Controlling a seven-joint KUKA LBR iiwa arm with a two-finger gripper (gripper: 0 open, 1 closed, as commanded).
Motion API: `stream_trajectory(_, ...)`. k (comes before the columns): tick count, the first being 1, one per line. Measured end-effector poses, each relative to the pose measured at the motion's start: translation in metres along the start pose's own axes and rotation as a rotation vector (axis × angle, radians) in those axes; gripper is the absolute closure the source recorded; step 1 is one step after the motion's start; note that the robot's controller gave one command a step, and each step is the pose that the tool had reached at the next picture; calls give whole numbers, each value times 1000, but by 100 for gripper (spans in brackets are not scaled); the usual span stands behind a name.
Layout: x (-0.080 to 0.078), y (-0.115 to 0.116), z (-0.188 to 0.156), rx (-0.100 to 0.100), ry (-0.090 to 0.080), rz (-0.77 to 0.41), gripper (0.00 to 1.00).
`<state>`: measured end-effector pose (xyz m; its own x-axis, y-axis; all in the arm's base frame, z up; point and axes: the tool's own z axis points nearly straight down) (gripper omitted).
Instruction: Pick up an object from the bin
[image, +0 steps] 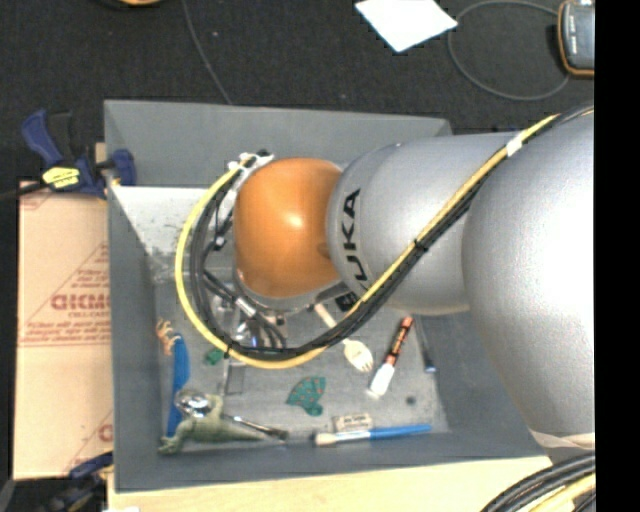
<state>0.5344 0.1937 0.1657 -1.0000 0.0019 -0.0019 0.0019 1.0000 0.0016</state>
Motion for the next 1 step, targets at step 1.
stream_trajectory(1, 52, 23, 94, -1, 4, 166, 0)
